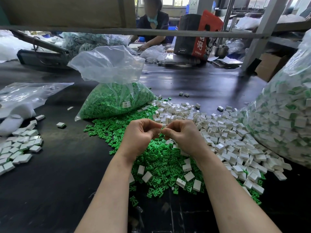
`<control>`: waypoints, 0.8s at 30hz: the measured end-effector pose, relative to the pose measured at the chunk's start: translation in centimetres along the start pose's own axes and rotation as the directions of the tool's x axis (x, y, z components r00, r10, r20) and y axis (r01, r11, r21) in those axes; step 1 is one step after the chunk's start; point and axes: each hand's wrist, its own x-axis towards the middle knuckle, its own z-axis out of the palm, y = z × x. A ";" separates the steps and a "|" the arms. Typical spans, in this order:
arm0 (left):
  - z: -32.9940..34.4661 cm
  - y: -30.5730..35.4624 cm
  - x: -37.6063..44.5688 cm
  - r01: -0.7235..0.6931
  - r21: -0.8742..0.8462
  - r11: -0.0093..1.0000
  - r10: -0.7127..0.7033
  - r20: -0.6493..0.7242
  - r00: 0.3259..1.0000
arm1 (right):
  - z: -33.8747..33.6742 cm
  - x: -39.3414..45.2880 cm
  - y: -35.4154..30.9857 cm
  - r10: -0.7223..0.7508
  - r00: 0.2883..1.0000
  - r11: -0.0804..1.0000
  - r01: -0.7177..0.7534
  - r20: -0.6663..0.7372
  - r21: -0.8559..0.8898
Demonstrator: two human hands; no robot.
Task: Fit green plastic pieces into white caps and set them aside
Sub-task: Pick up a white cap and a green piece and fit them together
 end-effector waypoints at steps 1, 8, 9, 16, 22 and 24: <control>0.0 0.0 0.0 -0.003 0.005 1.000 0.003 0.003 1.000 | 0.0 0.0 0.0 -0.004 1.000 1.000 0.004 -0.001 -0.004; -0.1 -0.2 0.3 -0.015 -0.078 0.997 0.009 -0.077 0.997 | 0.6 -0.1 -0.2 0.038 0.998 0.980 -0.028 -0.049 0.195; -0.1 -0.3 0.4 -0.013 -0.100 0.995 0.003 -0.092 0.996 | 0.7 -0.1 -0.3 0.048 0.998 0.971 -0.034 -0.051 0.237; 0.2 -0.5 0.5 -0.011 -0.242 0.970 -0.021 -0.129 0.991 | 0.4 -0.3 -0.8 0.045 0.998 0.942 -0.029 -0.041 0.334; 0.3 -0.6 0.5 0.012 -0.246 0.969 -0.042 -0.117 0.992 | 0.3 -0.1 -0.8 0.038 0.998 0.973 -0.026 -0.047 0.228; 0.3 -0.6 0.4 0.012 -0.214 0.977 -0.037 -0.114 0.993 | 0.2 0.1 -0.8 0.023 0.999 0.991 -0.016 -0.050 0.133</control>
